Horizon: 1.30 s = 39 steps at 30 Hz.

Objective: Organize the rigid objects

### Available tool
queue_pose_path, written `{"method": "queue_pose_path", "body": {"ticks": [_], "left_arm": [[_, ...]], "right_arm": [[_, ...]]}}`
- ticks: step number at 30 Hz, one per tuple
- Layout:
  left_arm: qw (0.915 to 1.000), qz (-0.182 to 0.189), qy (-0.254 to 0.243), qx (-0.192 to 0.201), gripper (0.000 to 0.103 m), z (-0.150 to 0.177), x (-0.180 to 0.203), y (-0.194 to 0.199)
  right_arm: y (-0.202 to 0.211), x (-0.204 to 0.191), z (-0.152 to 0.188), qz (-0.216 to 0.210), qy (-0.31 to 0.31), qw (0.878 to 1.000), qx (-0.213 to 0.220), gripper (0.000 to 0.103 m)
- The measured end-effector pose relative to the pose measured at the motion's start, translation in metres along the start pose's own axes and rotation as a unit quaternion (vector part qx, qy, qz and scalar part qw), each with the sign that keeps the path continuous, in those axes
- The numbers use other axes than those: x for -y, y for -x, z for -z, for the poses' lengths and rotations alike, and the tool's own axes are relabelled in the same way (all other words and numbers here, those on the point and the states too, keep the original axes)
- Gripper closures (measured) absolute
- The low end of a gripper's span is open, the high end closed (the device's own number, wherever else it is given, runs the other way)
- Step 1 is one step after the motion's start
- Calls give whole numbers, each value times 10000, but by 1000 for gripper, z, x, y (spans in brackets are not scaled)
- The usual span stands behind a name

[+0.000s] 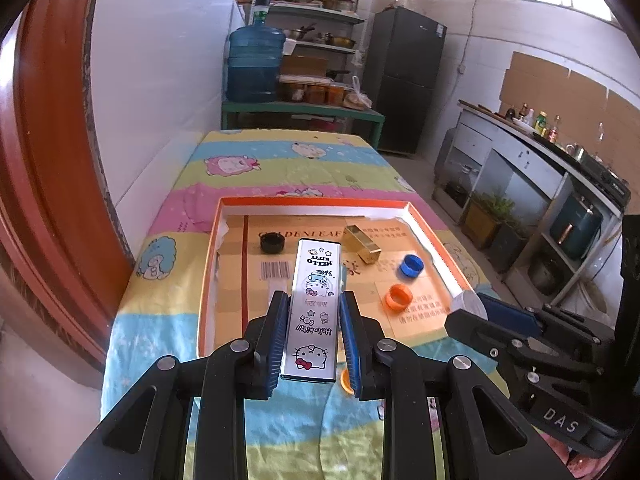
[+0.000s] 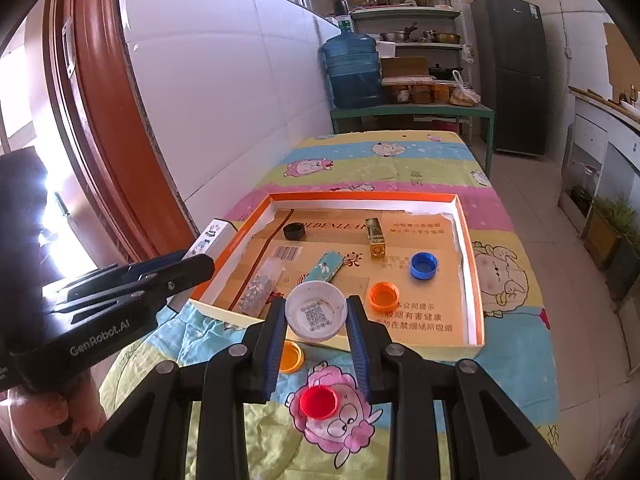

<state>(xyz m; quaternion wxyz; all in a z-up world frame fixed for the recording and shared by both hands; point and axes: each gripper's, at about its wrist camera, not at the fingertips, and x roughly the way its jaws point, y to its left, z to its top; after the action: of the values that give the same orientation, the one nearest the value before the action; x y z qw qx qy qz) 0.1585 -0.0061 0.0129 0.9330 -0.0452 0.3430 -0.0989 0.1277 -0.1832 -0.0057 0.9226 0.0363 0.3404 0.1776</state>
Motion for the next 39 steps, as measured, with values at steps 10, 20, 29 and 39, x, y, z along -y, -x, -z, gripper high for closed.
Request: {"method": "queue_pose_path", "body": {"ticks": [10, 20, 29, 39], "left_arm": [[9998, -164, 129, -21, 76, -12, -16, -21], [9986, -396, 336, -102, 76, -19, -41, -47], [9978, -496, 356, -250, 76, -22, -49, -75], [9969, -575, 351, -414, 76, -24, -54, -103]], "right_arm": [[-19, 6, -10, -61, 5, 10000, -52, 73], [-36, 12, -23, -98, -57, 9999, -45, 73], [-60, 17, -34, -96, -64, 9999, -123, 73], [-93, 26, -42, 34, -106, 9996, -258, 73]]}}
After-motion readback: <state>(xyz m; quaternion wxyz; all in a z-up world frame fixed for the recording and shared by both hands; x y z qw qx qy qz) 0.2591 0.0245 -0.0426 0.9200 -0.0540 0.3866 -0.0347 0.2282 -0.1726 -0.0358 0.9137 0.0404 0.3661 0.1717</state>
